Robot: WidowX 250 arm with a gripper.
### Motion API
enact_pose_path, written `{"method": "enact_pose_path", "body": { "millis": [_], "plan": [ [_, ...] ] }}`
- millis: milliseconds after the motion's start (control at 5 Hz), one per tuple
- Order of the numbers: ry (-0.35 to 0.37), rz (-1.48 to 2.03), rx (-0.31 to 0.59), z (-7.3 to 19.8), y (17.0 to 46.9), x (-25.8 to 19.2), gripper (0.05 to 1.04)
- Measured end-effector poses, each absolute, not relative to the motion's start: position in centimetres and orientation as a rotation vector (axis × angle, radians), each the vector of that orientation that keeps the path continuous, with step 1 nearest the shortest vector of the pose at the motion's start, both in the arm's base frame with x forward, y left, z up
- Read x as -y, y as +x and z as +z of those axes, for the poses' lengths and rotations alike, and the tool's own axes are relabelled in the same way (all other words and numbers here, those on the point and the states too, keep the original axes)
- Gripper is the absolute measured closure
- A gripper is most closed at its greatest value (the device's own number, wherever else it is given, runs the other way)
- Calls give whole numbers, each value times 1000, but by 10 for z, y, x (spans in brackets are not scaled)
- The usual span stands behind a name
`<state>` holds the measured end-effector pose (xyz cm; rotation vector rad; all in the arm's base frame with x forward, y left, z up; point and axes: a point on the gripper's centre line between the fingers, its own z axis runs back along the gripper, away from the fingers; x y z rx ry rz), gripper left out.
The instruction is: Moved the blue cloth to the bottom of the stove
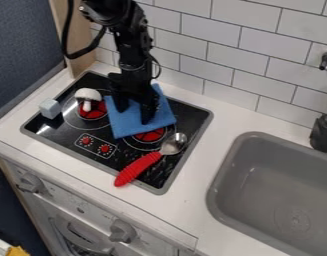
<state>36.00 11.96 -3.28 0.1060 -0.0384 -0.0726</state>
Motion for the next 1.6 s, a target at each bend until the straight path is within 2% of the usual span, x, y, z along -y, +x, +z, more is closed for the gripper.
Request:
{"method": "enact_pose_path", "body": {
  "millis": [600,1000,1400,1600],
  "plan": [
    [73,8,0,-38,313,-148,83],
    [43,8,-17,-38,287,-151,83],
    [9,-2,-8,-34,283,-144,85],
    [16,-12,35,-18,289,-145,84]
  ]
}}
